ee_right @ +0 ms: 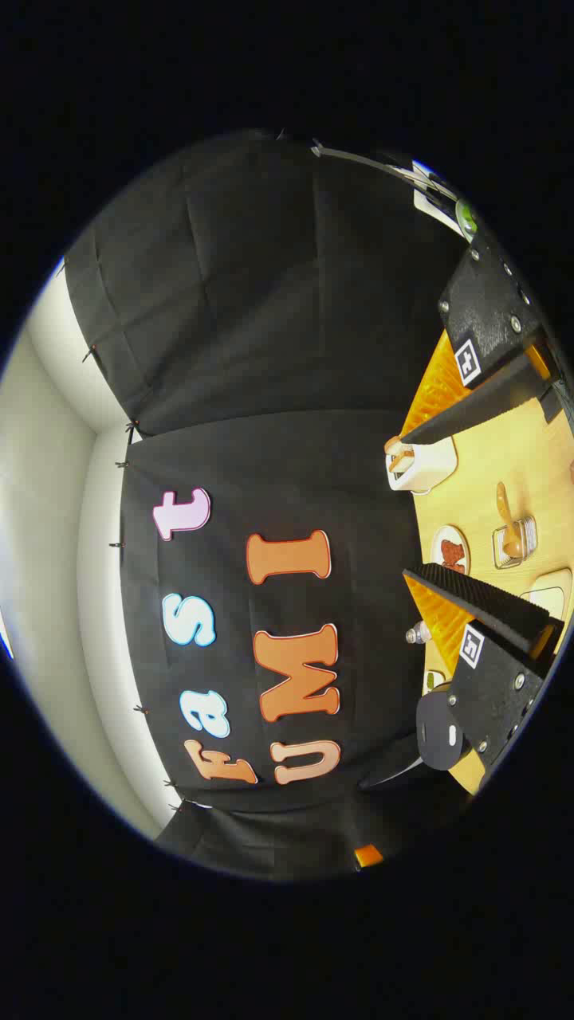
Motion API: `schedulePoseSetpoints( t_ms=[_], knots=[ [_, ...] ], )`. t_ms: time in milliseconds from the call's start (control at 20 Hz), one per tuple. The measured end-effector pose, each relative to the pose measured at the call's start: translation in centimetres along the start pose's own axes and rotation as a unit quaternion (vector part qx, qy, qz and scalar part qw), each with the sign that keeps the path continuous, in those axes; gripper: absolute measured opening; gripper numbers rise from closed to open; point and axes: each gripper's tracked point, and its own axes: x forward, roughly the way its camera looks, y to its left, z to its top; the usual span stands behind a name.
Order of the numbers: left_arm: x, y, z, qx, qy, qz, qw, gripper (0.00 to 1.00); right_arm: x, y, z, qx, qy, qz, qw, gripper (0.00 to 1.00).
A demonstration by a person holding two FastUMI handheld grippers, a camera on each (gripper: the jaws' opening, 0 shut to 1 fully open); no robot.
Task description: Close the left gripper, press the button to open the rice cooker; take a wooden spoon from the chopstick holder with the right hand, scoop a spoonful of rice and pour it into the rice cooker, then put the wooden spoon back into the chopstick holder.
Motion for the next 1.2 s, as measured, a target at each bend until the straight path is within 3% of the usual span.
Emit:
schedulePoseSetpoints(
  t_ms=[50,100,200,250,500,550,700,750,900,1200],
  knots=[
    [0.0,-0.4,0.1,-0.006,0.002,0.001,1.000,0.94,0.1,-0.1,0.0,0.000,0.002,0.004,1.000,0.97],
    [-0.2,-1.2,0.1,-0.010,0.004,-0.004,1.000,0.94,0.1,-0.2,0.1,0.002,0.003,0.007,1.000,0.93],
    [-0.3,-2.5,-0.2,-0.015,0.014,-0.016,1.000,0.94,0.4,-0.7,0.5,0.002,0.002,0.013,1.000,0.97],
    [-0.2,-2.9,-0.2,-0.017,0.017,-0.019,1.000,0.94,0.6,-1.1,0.6,-0.001,0.001,0.014,1.000,0.93],
    [-0.1,-3.5,-0.7,-0.019,0.022,-0.005,1.000,0.94,1.4,-1.9,0.8,-0.024,0.002,0.019,1.000,0.97],
    [-0.2,-3.5,-0.6,-0.017,0.024,-0.004,1.000,0.94,1.5,-1.7,0.8,-0.023,0.004,0.023,0.999,0.93],
    [0.1,-2.7,-0.3,-0.002,0.023,0.006,1.000,0.94,1.8,-1.0,0.6,-0.017,0.008,0.029,0.999,0.97],
    [0.2,-2.3,-0.2,0.003,0.022,0.006,1.000,0.94,1.9,-0.8,0.5,-0.017,0.011,0.029,0.999,0.93],
    [1.2,-1.4,0.7,0.013,0.013,0.001,1.000,0.94,1.5,-0.5,0.7,-0.020,0.007,0.016,1.000,0.93],
    [2.3,-0.3,1.0,-0.003,0.011,-0.004,1.000,0.94,1.3,0.3,1.1,-0.023,0.005,0.004,1.000,0.93]
  ],
)
